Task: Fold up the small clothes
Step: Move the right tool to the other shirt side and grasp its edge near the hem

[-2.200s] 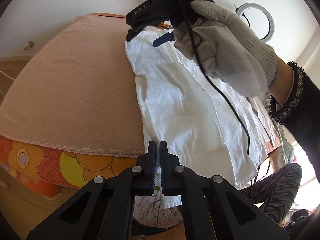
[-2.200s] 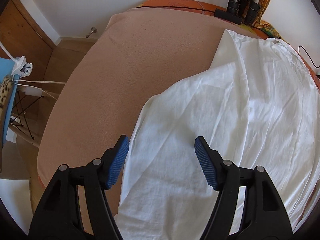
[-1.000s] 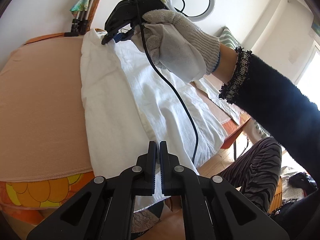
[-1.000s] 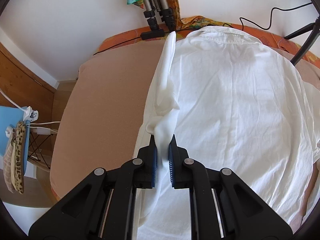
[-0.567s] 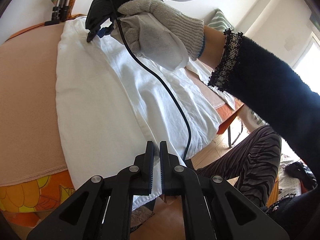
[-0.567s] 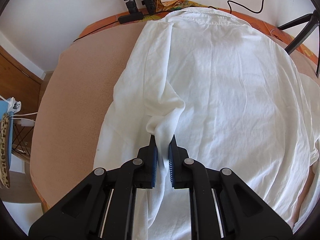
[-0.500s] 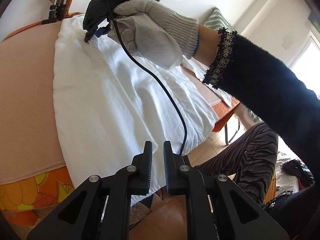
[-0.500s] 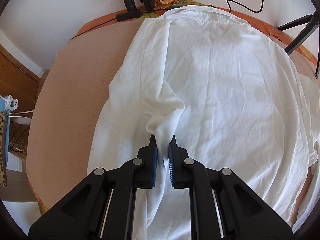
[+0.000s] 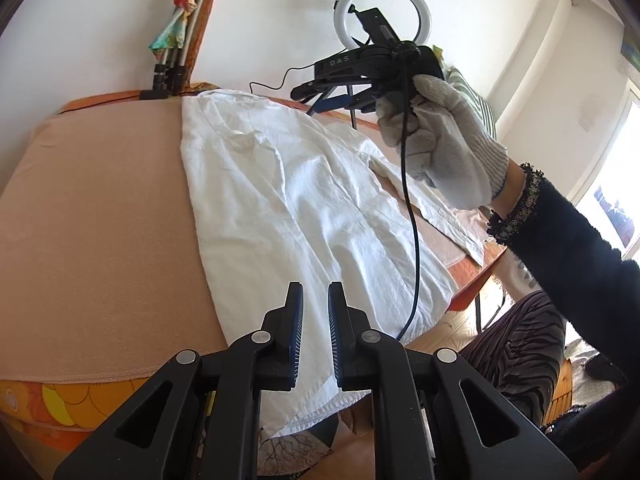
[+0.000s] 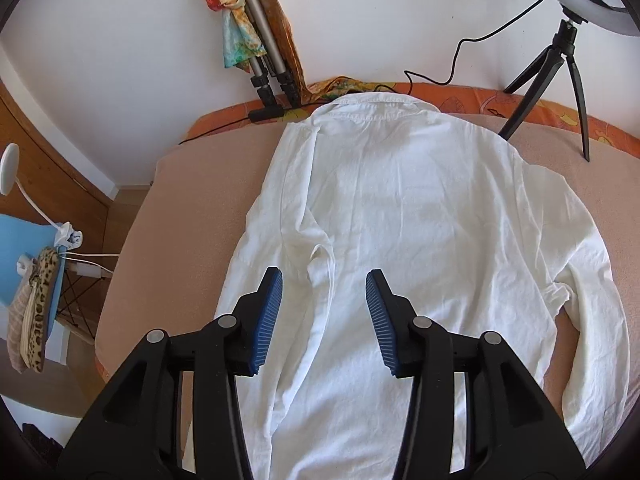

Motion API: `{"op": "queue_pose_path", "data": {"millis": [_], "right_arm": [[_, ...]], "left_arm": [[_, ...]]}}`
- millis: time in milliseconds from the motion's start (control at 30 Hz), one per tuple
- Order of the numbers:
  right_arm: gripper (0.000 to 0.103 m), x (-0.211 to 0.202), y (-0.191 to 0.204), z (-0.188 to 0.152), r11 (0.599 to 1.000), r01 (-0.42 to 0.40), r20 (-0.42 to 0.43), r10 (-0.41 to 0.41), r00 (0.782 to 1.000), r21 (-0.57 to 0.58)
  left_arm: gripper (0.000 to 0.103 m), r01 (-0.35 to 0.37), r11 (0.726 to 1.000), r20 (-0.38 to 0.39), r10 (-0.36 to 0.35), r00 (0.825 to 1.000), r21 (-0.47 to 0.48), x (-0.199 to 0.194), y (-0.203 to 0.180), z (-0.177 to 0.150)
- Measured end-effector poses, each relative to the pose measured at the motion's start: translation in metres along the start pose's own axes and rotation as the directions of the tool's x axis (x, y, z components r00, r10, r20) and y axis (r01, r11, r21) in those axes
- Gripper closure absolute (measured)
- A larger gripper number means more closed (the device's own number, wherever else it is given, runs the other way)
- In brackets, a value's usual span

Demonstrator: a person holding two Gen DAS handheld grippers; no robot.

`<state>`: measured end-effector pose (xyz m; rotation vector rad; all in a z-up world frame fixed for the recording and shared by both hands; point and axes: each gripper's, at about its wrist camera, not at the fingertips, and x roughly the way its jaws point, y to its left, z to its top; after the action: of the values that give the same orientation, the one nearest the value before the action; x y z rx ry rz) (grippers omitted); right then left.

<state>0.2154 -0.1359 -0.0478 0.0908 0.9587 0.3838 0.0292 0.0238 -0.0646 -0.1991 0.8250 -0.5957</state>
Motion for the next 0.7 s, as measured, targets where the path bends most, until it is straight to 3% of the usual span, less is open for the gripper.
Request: {"op": "queue_pose_path", "data": {"millis": [133,300,400,467,700], "right_arm": [[0.055,-0.054,-0.028,-0.014,1.000,0.007,0.078,-0.008,0.997,0.012],[0.055,-0.110,-0.082,-0.046,0.995,0.075,0.132,-0.083,0.988,0.065],[0.055,-0.133,-0.122,-0.066,0.986,0.123,0.142,-0.139,0.980,0.114],[0.055,-0.145,-0.150,-0.081,0.976,0.149,0.142,-0.172,0.975,0.161],[0.055,-0.171,-0.240,-0.145,0.918,0.224,0.111,-0.273,0.956,0.326]], "left_arm": [[0.092,0.008,1.000,-0.006,-0.008,1.000,0.028,0.010,-0.013,0.005],[0.092,0.033,0.996,-0.026,-0.031,0.999,0.084,0.029,-0.035,0.014],[0.089,0.053,0.992,-0.050,-0.048,0.998,0.116,0.043,-0.049,0.018],[0.082,0.064,0.988,-0.067,-0.056,0.996,0.137,0.053,-0.059,0.019],[0.082,0.117,0.974,-0.121,-0.094,0.988,0.196,0.092,-0.090,0.029]]}}
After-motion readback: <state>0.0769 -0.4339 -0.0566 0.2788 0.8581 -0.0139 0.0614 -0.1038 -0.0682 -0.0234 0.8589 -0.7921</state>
